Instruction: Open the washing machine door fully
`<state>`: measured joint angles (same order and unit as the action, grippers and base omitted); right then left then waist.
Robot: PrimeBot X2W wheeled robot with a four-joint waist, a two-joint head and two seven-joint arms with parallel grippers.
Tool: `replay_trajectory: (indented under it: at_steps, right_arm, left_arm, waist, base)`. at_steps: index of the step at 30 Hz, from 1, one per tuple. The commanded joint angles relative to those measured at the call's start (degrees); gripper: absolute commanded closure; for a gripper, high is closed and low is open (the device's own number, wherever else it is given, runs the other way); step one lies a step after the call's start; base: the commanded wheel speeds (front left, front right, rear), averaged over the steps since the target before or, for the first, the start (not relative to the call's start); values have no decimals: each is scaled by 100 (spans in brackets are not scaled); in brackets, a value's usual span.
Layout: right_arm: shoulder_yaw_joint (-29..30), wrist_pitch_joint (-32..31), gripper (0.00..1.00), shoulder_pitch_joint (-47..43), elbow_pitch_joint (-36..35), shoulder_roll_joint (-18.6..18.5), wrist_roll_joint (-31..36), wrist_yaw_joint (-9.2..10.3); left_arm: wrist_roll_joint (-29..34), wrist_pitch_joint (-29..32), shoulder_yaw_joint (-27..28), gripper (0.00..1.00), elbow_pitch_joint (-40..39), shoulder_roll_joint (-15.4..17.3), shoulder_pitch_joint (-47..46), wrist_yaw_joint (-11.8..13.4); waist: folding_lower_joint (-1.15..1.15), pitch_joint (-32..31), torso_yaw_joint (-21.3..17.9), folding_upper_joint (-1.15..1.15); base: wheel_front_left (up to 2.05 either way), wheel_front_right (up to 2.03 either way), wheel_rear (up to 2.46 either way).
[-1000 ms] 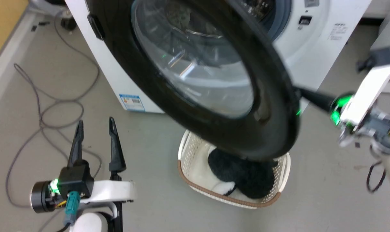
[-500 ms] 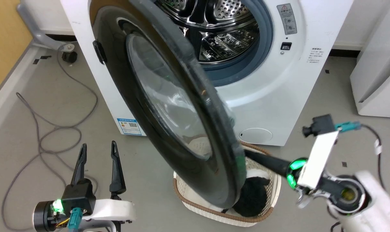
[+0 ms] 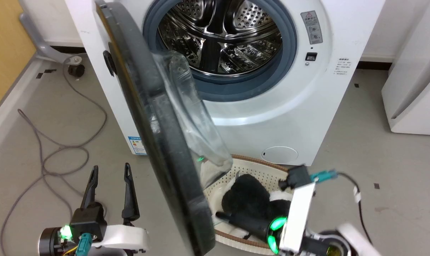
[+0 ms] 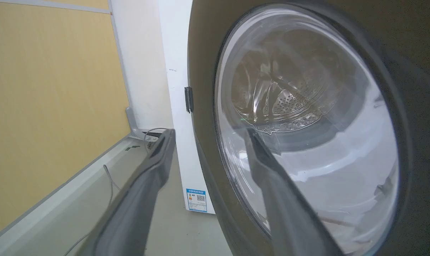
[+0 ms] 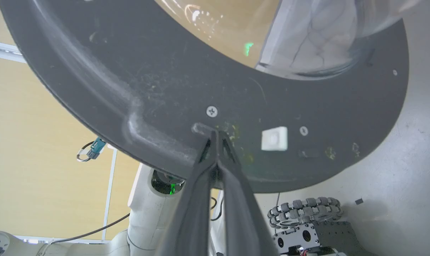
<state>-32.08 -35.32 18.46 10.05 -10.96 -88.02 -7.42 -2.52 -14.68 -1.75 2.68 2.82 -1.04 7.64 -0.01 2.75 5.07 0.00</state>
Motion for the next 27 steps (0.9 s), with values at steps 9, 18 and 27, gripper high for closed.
replay_trajectory:
  at_steps: [9, 18, 27]
  right_arm:
    - [300, 1708, 100, -412, -612, -111, 574, -7]
    - [684, 4894, 100, -314, -315, -680, 2372, -7]
    - [2601, 5029, 100, -829, -1096, -134, 5522, -7]
  left_arm:
    - [-45, -32, 62, 0, 93, 6, 189, -40]
    - [-81, -32, 161, 0, 121, 6, 255, -81]
    - [-88, -32, 280, 0, 49, 6, 260, -86]
  waist:
    - [1, -141, -70, 0]
    - [1, -261, -231, 0]
    - [1, -232, -324, 0]
  base:
    - [0, 0, 0]
    - [0, 0, 0]
    - [0, 0, 0]
